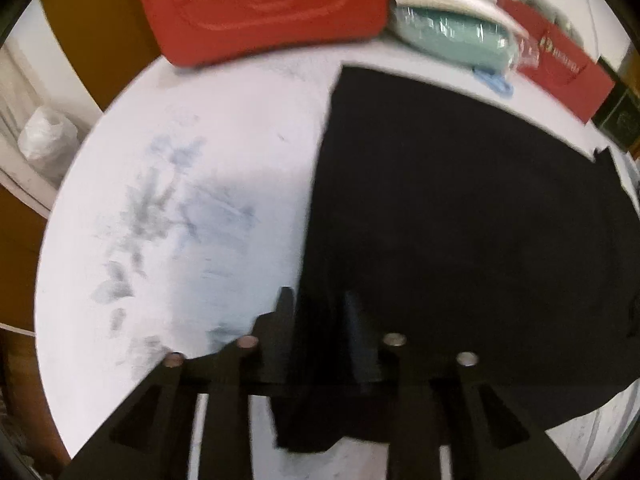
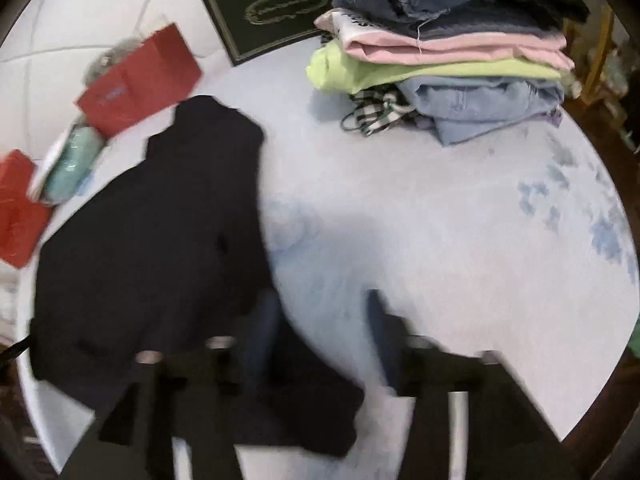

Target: Fold clothes

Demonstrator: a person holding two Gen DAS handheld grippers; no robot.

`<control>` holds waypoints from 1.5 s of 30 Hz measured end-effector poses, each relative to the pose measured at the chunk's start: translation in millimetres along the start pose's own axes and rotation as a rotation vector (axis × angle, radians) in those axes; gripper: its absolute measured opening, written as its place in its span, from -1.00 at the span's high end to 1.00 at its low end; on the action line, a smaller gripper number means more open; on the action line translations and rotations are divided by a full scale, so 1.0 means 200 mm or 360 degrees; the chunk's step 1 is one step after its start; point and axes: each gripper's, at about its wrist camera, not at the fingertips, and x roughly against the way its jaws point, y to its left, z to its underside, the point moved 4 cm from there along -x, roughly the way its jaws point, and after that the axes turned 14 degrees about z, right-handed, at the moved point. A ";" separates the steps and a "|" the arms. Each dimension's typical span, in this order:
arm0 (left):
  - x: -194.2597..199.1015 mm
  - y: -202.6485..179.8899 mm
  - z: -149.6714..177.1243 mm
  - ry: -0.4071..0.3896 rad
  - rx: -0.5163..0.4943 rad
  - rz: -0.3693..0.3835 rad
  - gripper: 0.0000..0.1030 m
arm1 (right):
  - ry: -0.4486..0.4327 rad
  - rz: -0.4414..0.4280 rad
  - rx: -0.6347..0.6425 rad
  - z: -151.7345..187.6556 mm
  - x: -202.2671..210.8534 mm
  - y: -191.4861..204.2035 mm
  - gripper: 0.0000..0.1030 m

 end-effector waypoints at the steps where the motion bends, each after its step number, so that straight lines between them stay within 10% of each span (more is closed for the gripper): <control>1: 0.04 0.01 0.00 -0.0033 0.0004 0.0010 -0.18 | 0.0004 -0.0021 0.0019 0.03 0.02 -0.01 -0.06; 16: 0.00 0.02 0.31 0.0057 0.0082 0.0087 -0.12 | 0.0064 -0.0032 0.0332 0.39 -0.05 0.14 -0.63; 18: 0.01 0.00 0.31 0.0072 0.0087 0.0110 0.65 | 0.0078 -0.0013 0.0374 0.41 -0.07 0.17 -0.38; 21: 0.05 -0.03 0.29 0.0140 -0.0033 0.0073 0.86 | 0.0048 0.0141 0.0493 0.39 -0.05 0.21 0.86; 25: 0.10 -0.06 0.29 0.0230 -0.0191 -0.0005 0.87 | 0.0051 0.0220 0.0451 0.35 0.02 0.13 0.86; 28: 0.06 -0.01 0.30 0.0303 -0.0127 -0.0011 0.66 | 0.0157 0.0225 0.0444 0.38 -0.03 0.06 0.79; 31: 0.10 0.04 0.28 0.0286 -0.0046 -0.0035 -0.04 | 0.0173 0.0250 0.0437 0.38 -0.02 0.03 0.52; 38: 0.21 0.04 -0.11 0.0029 -0.0020 -0.0005 -0.23 | -0.0033 0.0045 0.0422 0.01 0.15 0.14 0.08; 45: -0.10 -0.14 -0.60 -0.0054 -0.0029 0.0128 -0.25 | -0.0110 -0.0125 0.0412 -0.52 -0.01 0.51 -0.33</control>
